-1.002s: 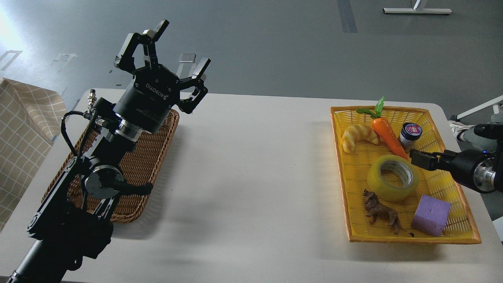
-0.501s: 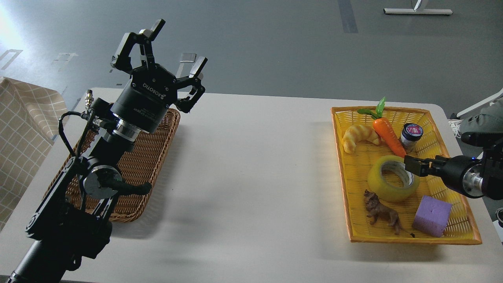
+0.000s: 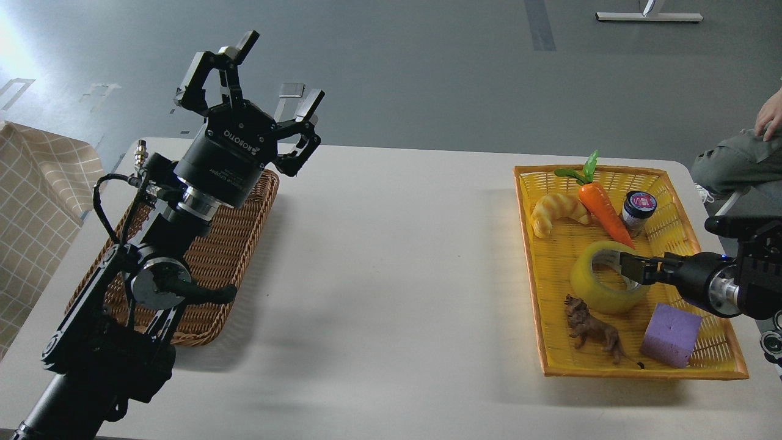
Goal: Place and transfer tape with both arms
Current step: 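Close the right gripper on the yellow tape roll's rim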
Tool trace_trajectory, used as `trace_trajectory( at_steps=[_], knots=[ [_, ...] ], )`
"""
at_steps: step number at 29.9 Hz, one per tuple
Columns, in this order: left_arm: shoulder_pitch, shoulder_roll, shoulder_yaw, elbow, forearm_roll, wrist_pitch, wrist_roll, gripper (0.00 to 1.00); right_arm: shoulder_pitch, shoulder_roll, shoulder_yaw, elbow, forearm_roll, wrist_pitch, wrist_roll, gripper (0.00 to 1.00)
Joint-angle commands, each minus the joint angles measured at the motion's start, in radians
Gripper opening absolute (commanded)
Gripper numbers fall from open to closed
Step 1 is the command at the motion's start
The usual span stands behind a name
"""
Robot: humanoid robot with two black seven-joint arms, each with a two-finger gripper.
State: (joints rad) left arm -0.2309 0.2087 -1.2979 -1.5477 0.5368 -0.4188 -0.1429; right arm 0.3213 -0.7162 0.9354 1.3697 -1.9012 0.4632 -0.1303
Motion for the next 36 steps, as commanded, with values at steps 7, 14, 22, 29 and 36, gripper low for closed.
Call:
trace_trajectory(
  at_steps=[7, 14, 22, 29, 36],
  knots=[
    [0.005, 0.001, 0.002, 0.000, 0.000, 0.002, 0.002, 1.00, -0.001, 0.017, -0.021, -0.003, -0.007, 0.000, 0.000, 0.78],
    [0.007, -0.002, 0.003, 0.000, 0.000, 0.003, 0.002, 1.00, -0.008, 0.020, -0.021, -0.006, -0.009, 0.000, 0.000, 0.78],
    [0.008, 0.001, 0.002, 0.000, 0.000, 0.005, 0.003, 1.00, -0.010, 0.020, -0.021, -0.020, -0.010, 0.000, -0.002, 0.75],
    [0.008, -0.002, 0.002, 0.000, 0.000, 0.006, 0.003, 1.00, -0.011, 0.020, -0.023, -0.021, -0.009, 0.000, -0.003, 0.60],
    [0.015, 0.000, 0.000, -0.002, 0.000, 0.008, 0.003, 1.00, -0.013, 0.027, -0.021, -0.021, -0.007, 0.000, -0.003, 0.58]
  ],
)
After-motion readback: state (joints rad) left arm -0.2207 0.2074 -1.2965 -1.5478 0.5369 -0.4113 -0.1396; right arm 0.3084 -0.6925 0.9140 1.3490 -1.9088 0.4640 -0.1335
